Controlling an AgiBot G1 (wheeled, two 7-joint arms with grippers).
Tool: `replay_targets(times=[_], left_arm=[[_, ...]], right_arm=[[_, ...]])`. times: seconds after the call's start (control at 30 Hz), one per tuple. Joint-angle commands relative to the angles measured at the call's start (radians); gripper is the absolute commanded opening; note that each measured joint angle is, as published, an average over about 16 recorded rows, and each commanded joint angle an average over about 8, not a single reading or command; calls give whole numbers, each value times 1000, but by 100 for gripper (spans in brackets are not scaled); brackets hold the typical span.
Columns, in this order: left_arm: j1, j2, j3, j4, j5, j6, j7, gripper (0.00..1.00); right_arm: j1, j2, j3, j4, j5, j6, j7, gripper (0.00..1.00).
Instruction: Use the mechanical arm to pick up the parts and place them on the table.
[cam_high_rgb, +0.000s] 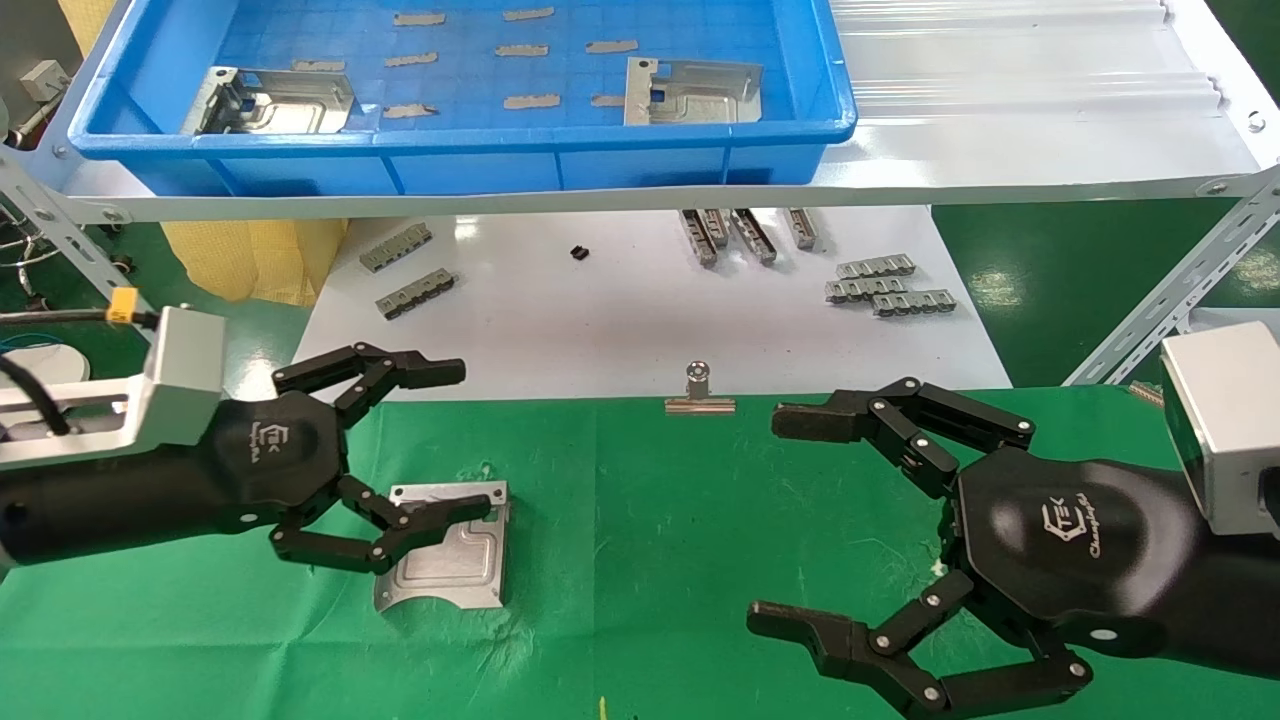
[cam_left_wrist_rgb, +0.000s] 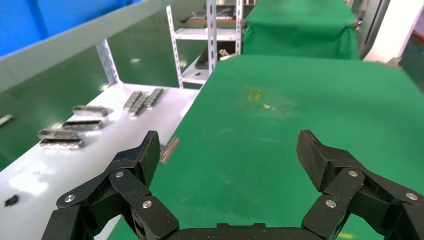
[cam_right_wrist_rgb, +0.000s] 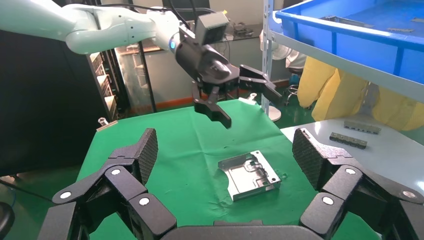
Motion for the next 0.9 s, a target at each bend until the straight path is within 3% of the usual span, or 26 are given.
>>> replay_targets(times=[0.03,0.63,0.9], left_arm=[[22,-13,-17,-43,-14,-3,-27,100],[218,-130,-166,-428,-138,-34,-267,100],[268,-160,-205,-528,-170,-40,-324,100]], right_arm=[[0,0,0,0,0,0,0,100],[0,0,0,0,0,0,0,100],[0,0,0,0,0,0,0,100]])
